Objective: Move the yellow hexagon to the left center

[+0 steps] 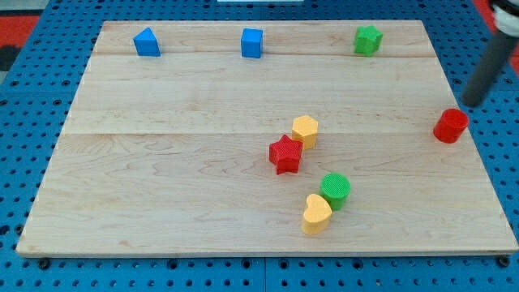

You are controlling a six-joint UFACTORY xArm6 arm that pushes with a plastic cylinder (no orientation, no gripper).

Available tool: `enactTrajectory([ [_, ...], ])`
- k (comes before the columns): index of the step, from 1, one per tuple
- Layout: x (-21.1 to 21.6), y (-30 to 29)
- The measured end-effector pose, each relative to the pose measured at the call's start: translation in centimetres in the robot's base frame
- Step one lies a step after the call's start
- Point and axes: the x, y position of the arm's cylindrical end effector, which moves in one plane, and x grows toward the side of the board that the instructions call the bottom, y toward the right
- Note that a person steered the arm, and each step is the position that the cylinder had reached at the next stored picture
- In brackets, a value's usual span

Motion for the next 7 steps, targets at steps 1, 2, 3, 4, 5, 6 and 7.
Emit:
enactTrajectory([
  [1,2.1,0.0],
  [2,-0.9,-10.7],
  [3,-0.5,-20.8],
  [4,0.7,-19.5],
  [5,2.7,-21.2],
  [6,2.9,-28.7],
  [7,3.8,-24.0],
])
